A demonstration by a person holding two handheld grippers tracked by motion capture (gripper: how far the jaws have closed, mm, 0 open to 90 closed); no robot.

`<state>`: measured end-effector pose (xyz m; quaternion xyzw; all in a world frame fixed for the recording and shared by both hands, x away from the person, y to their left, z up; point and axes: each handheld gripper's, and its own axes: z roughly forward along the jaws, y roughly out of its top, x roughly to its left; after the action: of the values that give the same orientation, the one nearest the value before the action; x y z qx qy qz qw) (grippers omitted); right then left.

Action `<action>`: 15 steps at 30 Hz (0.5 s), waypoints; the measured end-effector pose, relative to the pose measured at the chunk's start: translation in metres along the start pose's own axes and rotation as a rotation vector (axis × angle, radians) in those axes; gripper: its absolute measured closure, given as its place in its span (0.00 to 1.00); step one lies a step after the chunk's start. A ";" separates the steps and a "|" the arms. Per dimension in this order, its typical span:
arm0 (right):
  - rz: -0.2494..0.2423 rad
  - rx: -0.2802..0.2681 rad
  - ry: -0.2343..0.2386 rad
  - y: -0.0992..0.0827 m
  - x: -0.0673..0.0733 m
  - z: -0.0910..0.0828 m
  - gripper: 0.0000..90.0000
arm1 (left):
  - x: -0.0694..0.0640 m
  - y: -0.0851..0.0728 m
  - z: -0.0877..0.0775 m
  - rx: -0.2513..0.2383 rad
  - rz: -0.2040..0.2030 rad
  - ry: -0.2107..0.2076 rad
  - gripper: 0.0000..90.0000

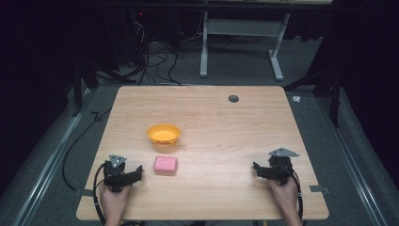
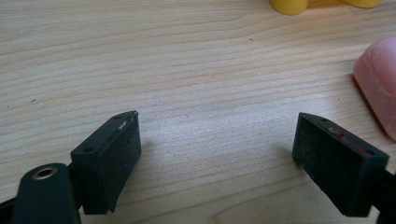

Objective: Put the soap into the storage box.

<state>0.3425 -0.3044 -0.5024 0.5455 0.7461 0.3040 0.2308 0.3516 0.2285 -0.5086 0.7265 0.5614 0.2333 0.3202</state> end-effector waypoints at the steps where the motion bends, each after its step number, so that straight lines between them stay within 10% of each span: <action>1: -0.001 -0.001 0.000 0.000 0.000 0.000 0.18 | 0.000 0.000 0.000 0.000 0.000 0.000 0.17; 15: -0.008 -0.003 0.005 0.000 0.000 0.000 0.19 | 0.000 0.001 0.001 -0.001 -0.002 0.000 0.17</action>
<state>0.3421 -0.3043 -0.5024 0.5416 0.7484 0.3053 0.2310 0.3525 0.2280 -0.5086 0.7257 0.5621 0.2331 0.3209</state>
